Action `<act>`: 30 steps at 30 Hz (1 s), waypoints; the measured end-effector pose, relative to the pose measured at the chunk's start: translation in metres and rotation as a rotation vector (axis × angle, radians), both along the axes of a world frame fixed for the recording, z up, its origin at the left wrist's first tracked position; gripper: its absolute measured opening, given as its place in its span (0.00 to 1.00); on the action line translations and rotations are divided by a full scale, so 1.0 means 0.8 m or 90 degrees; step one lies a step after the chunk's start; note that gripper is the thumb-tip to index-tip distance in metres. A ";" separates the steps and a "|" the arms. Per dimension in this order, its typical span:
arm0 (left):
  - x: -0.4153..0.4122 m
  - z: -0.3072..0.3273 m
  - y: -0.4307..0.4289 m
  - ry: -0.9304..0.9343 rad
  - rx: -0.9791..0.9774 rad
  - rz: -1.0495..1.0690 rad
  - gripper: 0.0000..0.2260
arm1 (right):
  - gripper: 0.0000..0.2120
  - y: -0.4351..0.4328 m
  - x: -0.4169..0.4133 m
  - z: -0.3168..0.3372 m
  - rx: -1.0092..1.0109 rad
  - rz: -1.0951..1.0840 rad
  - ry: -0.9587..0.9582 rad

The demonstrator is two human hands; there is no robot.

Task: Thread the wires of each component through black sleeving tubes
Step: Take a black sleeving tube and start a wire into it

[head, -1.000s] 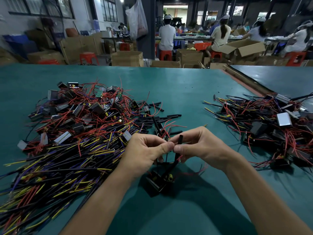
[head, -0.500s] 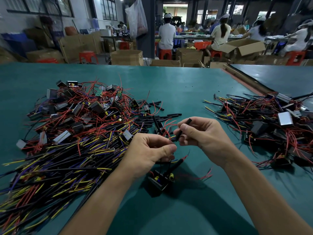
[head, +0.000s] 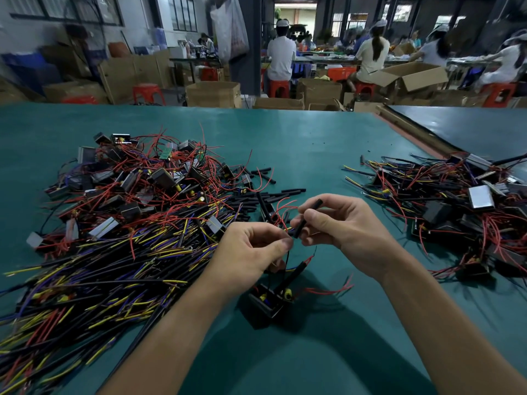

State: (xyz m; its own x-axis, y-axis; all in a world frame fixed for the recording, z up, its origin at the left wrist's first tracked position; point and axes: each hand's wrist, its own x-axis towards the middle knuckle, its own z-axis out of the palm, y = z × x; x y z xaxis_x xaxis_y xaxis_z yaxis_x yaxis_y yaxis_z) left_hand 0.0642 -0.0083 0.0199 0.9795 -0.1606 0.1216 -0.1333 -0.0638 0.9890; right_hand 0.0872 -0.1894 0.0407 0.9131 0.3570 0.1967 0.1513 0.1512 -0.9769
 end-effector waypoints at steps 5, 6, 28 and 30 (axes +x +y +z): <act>-0.001 -0.001 -0.001 0.027 -0.010 0.004 0.03 | 0.03 0.001 -0.002 0.001 -0.055 -0.017 -0.029; 0.000 -0.001 0.000 0.029 -0.015 0.002 0.04 | 0.03 0.001 -0.002 0.001 -0.062 -0.023 -0.034; 0.004 0.005 0.020 0.180 -0.034 -0.137 0.10 | 0.04 0.006 -0.001 -0.002 -0.072 -0.068 -0.027; 0.004 0.006 0.024 0.208 -0.066 -0.148 0.10 | 0.04 0.005 -0.002 -0.002 -0.072 -0.069 -0.024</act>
